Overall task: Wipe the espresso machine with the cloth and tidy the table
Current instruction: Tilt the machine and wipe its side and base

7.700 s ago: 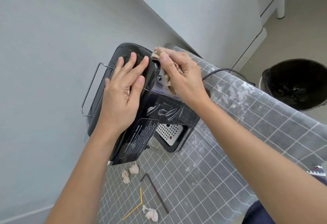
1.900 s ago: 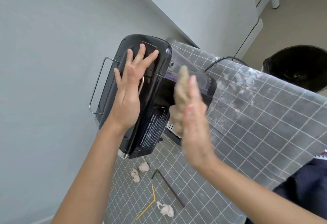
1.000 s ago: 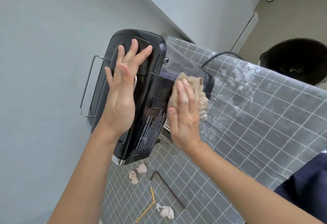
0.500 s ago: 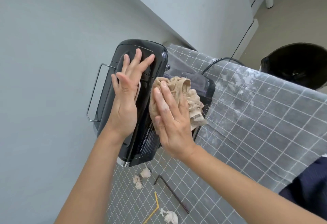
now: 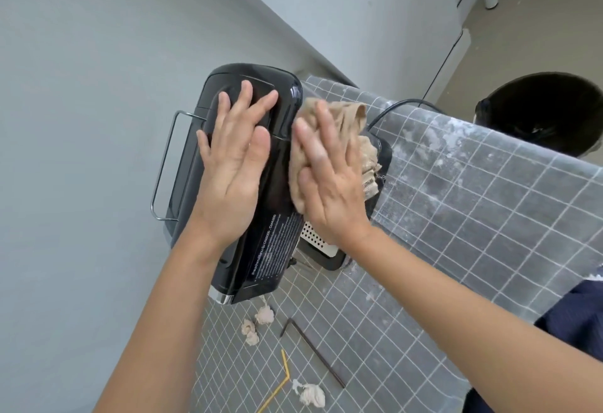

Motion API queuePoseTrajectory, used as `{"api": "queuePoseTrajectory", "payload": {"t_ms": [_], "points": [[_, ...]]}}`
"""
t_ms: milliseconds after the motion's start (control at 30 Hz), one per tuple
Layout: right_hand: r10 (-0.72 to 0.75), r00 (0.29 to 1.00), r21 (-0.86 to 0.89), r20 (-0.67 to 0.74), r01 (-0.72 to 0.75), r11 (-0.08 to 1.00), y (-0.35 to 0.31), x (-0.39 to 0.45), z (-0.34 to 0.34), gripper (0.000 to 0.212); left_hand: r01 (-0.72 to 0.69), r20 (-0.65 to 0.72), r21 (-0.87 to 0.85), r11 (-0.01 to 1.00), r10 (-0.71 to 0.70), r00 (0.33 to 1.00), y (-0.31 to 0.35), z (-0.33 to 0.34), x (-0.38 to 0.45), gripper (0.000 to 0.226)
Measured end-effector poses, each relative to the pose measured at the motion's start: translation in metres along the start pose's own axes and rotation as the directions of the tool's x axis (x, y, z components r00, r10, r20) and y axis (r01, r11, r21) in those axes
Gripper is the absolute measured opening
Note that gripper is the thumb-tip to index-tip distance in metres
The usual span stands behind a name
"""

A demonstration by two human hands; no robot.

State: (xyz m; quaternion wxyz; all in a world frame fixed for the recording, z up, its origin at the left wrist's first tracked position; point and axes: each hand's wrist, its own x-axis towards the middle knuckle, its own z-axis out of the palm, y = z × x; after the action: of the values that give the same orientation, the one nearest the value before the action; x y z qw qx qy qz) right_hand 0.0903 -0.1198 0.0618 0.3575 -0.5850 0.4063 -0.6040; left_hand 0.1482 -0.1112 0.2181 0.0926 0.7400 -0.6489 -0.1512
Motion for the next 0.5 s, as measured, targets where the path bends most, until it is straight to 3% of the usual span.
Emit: {"api": "queuePoseTrajectory", "payload": {"t_ms": [33, 100, 167, 200, 267, 333, 400, 500], "points": [[0.164, 0.986, 0.018, -0.025, -0.163, 0.986, 0.006, 0.002, 0.002, 0.051, -0.004, 0.002, 0.017, 1.000, 0.004, 1.000, -0.001, 0.000, 0.000, 0.043], [0.495, 0.868, 0.078, -0.044, -0.491, 0.867, 0.021, -0.008, 0.005, 0.059, -0.015, 0.002, 0.046, 0.999, 0.015, 1.000, -0.002, 0.000, 0.000, 0.047], [0.666, 0.746, 0.107, -0.005, -0.662, 0.742, 0.025, -0.032, 0.003, 0.061, -0.023, 0.001, 0.061, 0.998, 0.023, 1.000, -0.002, 0.000, 0.000, 0.049], [0.688, 0.725, 0.106, 0.037, -0.687, 0.718, 0.021, -0.047, 0.001, 0.060, -0.027, -0.001, 0.064, 0.998, 0.028, 1.000, -0.002, 0.000, -0.001, 0.050], [0.625, 0.766, 0.102, 0.151, -0.641, 0.761, 0.001, -0.071, -0.001, 0.059, -0.032, -0.003, 0.065, 0.997, 0.032, 0.999, -0.002, 0.000, -0.001, 0.050], [0.425, 0.876, 0.098, 0.230, -0.455, 0.885, -0.016, -0.080, -0.001, 0.059, -0.035, -0.002, 0.064, 0.997, 0.035, 0.999, -0.002, 0.001, -0.001, 0.050], [0.287, 0.937, 0.096, 0.200, -0.310, 0.946, -0.015, -0.070, 0.000, 0.057, -0.038, 0.000, 0.058, 0.998, 0.038, 0.999, -0.002, 0.001, 0.000, 0.050], [0.298, 0.951, 0.079, 0.083, -0.304, 0.949, 0.005, -0.042, -0.002, 0.055, -0.032, -0.004, 0.055, 0.998, 0.032, 0.999, -0.002, 0.000, 0.001, 0.050]]}}
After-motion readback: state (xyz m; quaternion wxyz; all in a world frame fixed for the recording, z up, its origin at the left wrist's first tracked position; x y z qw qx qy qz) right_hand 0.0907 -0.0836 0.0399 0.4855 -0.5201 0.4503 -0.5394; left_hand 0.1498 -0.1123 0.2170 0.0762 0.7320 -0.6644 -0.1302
